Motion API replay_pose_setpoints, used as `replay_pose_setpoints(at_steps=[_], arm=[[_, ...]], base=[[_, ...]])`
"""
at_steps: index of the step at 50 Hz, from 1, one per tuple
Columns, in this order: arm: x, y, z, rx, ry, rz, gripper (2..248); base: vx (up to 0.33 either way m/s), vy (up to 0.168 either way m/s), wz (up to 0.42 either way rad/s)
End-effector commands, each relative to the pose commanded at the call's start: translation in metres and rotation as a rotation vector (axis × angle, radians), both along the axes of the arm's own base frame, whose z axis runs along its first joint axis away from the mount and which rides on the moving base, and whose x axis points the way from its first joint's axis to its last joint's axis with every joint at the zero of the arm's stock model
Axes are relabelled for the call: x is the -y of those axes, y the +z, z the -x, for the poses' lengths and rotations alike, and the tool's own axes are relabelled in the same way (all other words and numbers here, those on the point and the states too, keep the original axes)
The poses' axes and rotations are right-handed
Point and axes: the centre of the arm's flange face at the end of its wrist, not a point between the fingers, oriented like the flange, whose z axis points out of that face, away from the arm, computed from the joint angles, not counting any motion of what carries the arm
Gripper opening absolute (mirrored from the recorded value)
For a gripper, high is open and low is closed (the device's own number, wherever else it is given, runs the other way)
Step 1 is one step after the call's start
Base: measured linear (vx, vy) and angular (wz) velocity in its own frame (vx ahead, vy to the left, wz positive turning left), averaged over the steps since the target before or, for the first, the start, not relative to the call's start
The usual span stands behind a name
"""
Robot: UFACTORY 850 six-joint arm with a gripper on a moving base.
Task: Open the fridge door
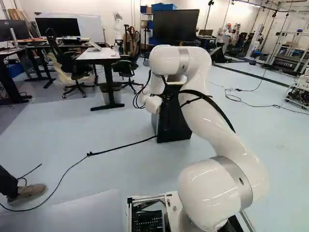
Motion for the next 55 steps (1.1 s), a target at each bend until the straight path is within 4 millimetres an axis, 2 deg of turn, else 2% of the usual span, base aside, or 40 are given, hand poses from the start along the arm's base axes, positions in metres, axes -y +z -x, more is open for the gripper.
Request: replay_pose_setpoints(at_steps=[55], arm=[[0.0059,0.0059,-0.0052,0.074,-0.024,0.039,247]], base=[[0.0,0.0,0.0]])
